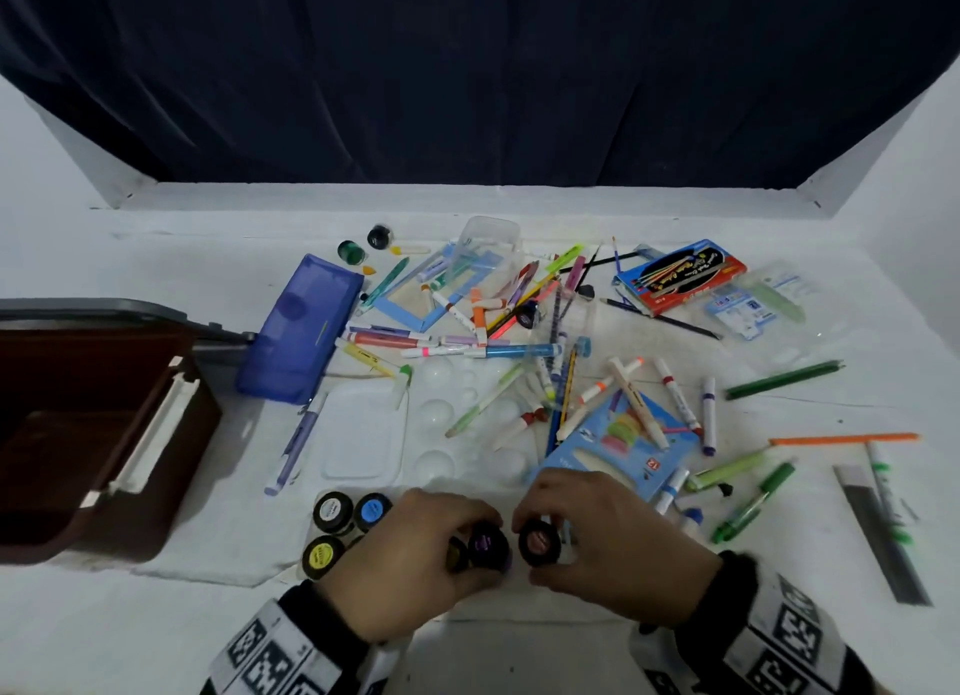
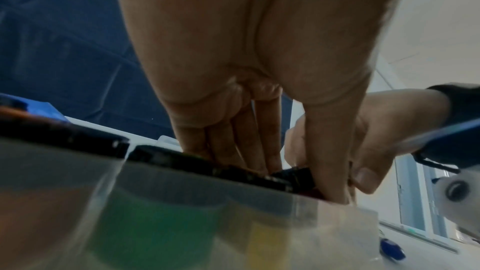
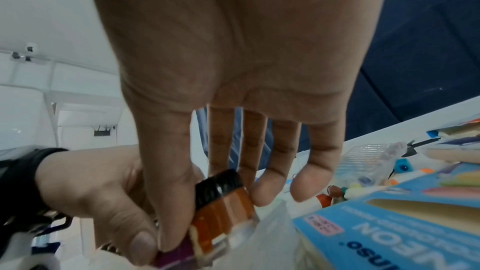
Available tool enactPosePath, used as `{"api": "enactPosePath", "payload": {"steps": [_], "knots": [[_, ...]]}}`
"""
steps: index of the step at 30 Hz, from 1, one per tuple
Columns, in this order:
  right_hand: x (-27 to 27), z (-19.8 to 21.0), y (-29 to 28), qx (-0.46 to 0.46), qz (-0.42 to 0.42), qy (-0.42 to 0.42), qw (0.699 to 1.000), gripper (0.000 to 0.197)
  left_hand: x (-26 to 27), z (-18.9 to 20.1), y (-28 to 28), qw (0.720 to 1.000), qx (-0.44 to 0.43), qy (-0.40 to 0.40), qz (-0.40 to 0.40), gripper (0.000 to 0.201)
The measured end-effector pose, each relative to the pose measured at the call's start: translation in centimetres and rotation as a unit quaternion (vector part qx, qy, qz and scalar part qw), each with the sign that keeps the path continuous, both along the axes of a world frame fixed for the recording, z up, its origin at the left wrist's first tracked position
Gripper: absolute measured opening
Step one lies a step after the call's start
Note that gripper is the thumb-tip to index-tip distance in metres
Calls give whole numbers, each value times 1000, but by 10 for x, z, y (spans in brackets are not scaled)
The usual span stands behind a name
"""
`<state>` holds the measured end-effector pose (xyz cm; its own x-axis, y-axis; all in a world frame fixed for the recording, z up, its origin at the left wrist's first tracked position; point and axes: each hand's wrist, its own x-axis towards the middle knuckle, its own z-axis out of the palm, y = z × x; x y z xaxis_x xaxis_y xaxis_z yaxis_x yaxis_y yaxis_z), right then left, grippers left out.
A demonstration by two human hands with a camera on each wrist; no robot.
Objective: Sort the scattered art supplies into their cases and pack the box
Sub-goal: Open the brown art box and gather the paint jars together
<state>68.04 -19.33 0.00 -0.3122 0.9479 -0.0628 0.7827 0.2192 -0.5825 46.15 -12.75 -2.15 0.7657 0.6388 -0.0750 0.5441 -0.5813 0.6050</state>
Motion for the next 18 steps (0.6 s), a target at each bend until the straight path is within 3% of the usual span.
{"api": "enactPosePath", "payload": {"steps": [4, 18], "knots": [[-9, 1, -2, -11, -1, -24, 1000, 32, -4, -1, 3, 999, -31, -9, 5, 42], [-13, 6, -2, -47, 14, -95, 994, 33, -8, -7, 2, 1000, -10, 10, -4, 37]]}}
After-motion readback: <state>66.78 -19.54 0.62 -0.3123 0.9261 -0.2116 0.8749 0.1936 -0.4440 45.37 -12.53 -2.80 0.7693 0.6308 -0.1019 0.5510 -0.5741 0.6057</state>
